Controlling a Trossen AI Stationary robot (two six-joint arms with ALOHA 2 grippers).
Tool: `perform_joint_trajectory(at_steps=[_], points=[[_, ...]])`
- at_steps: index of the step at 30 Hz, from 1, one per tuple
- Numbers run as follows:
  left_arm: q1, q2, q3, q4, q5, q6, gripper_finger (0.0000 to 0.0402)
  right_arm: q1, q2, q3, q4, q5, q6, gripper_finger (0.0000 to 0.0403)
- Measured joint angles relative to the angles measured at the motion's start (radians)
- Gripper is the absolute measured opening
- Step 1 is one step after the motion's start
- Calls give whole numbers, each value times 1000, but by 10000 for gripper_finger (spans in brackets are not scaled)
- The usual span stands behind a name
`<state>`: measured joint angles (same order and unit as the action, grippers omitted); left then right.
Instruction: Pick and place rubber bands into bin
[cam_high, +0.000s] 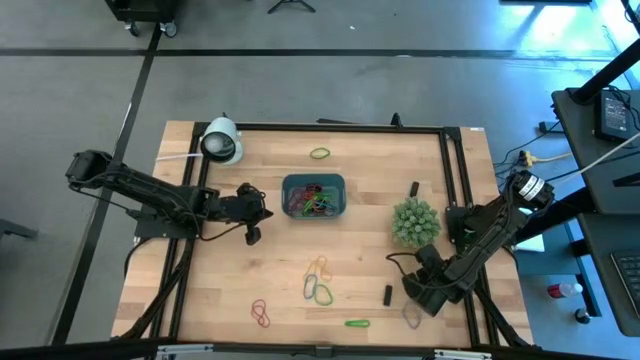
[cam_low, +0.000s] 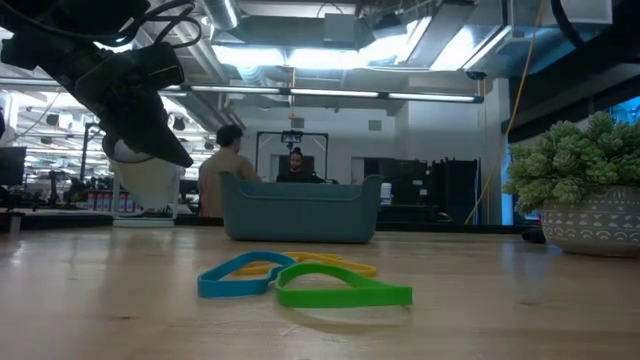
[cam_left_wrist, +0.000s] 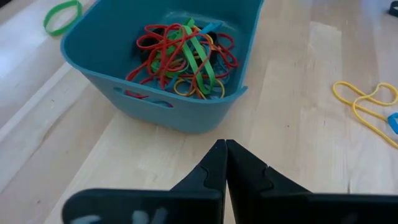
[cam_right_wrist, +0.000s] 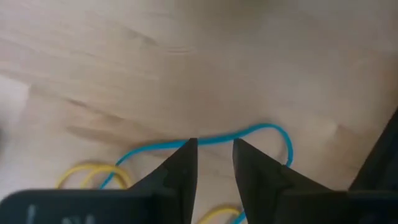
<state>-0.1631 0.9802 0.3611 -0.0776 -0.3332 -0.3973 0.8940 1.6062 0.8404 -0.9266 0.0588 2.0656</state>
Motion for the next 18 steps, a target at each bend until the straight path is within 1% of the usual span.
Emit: perform_joint_trajectory(at_steps=[5, 9, 18], points=[[0, 0, 0, 0, 0, 0, 3, 0, 0, -35, 104, -21, -3, 125], [0, 0, 0, 0, -1, 0, 2, 1, 0, -35, 176, -27, -47, 128], [0, 0, 0, 0, -15, 8, 1, 1, -3, -35, 201, -27, -62, 129]])
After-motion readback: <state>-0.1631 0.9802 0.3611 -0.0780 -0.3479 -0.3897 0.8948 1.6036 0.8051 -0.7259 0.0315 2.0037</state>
